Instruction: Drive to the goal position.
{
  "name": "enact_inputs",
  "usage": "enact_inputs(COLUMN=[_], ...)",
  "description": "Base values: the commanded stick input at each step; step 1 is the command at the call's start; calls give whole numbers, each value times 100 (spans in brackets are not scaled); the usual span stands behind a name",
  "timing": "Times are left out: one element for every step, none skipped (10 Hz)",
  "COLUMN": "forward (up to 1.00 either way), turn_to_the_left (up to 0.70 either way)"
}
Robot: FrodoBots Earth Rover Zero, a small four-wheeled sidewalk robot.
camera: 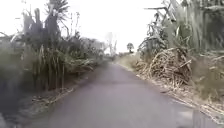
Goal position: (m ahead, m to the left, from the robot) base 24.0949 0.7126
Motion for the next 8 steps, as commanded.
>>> enact_inputs(forward=[100,100,100,100,100,100,99,98], turn_to_the_left=[0,0,0,0,0,0,0,0])
